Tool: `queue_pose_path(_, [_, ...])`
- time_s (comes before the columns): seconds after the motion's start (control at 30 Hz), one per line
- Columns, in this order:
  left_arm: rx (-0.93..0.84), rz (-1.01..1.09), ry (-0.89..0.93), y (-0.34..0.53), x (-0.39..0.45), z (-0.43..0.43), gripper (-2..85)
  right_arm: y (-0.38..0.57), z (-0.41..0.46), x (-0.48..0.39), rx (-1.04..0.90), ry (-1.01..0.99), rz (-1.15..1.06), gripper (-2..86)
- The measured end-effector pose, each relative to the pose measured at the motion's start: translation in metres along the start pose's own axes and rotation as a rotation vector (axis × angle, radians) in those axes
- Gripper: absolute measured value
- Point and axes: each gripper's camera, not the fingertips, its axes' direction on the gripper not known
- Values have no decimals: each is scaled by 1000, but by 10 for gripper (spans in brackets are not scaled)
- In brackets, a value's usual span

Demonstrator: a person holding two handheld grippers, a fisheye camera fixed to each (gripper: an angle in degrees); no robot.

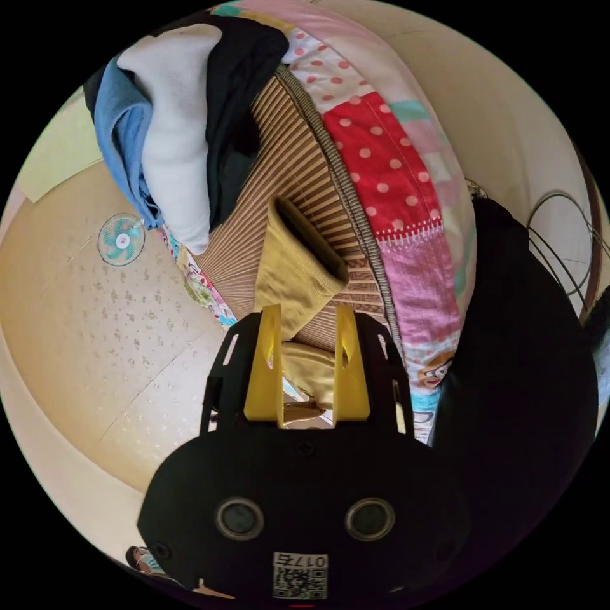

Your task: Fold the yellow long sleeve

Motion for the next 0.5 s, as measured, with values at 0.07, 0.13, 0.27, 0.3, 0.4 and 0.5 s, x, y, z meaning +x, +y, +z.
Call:
queue_pose_path(0.07, [14, -34, -30, 11, -6, 23, 146, -10, 1, 2, 1, 13, 29, 121])
queue_pose_path(0.13, [25, -114, -90, 43, -23, 32, 146, -19, 3, 5, -7, 39, 47, 105])
queue_pose_path(0.27, [-15, -306, -222, 114, -60, 18, 138, -23, 1, -2, 63, 12, 47, 38])
queue_pose_path(0.3, [-26, -371, -260, 140, -71, 8, 136, -19, -1, -18, 83, -41, -25, 32])
queue_pose_path(0.4, [-31, -486, -340, 200, -84, -21, 127, 8, 4, -89, 32, -115, -290, 23])
queue_pose_path(0.5, [-13, -549, -453, 246, -81, -49, 127, 71, 27, -182, -68, -169, -663, 20])
